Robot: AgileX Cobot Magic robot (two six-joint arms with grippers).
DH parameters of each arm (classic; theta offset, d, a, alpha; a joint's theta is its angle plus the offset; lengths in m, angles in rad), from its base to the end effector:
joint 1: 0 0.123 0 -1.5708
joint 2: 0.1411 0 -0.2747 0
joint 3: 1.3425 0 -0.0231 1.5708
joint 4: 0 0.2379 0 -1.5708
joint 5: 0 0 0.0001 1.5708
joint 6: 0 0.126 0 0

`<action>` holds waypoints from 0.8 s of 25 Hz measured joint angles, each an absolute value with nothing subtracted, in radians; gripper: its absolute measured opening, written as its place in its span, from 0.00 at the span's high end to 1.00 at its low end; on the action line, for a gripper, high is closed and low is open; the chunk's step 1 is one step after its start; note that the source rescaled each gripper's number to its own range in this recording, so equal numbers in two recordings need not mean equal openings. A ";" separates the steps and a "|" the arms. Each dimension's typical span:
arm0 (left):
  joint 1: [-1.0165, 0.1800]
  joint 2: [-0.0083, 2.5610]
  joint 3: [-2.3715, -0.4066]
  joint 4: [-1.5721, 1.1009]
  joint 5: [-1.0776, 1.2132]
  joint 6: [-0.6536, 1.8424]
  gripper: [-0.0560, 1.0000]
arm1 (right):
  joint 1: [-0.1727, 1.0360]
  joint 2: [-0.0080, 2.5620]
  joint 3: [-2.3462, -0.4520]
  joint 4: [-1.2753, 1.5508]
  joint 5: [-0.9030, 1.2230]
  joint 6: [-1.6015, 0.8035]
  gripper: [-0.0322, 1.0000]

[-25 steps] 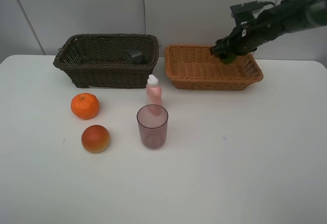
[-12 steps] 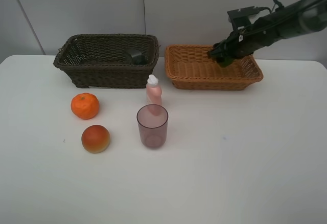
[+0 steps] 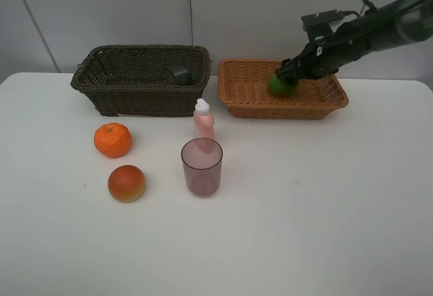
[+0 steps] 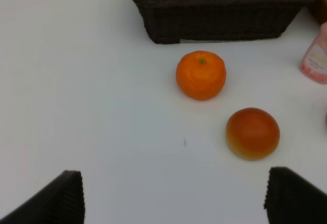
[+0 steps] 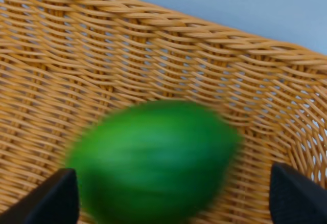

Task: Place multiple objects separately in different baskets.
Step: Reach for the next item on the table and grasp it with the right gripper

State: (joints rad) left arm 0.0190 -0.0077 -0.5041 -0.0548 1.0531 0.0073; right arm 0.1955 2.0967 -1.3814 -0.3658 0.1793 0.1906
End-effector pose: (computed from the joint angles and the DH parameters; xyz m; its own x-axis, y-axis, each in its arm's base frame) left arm 0.0244 -0.0055 0.2575 -0.4384 -0.0282 -0.8983 0.0151 0.9991 -0.0387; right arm 0.4567 0.0822 0.1278 -0.6653 -0.3037 -0.6820 -0.2664 0.9500 -0.1632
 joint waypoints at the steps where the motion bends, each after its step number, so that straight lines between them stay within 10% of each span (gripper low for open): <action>1: 0.019 -0.008 -0.504 -0.055 1.053 0.007 0.07 | 0.195 2.097 -1.381 -0.366 0.179 0.191 0.22; 20: 0.019 -0.008 -0.504 -0.055 1.053 0.007 0.07 | 0.195 1.967 -1.381 -0.293 0.323 0.193 0.21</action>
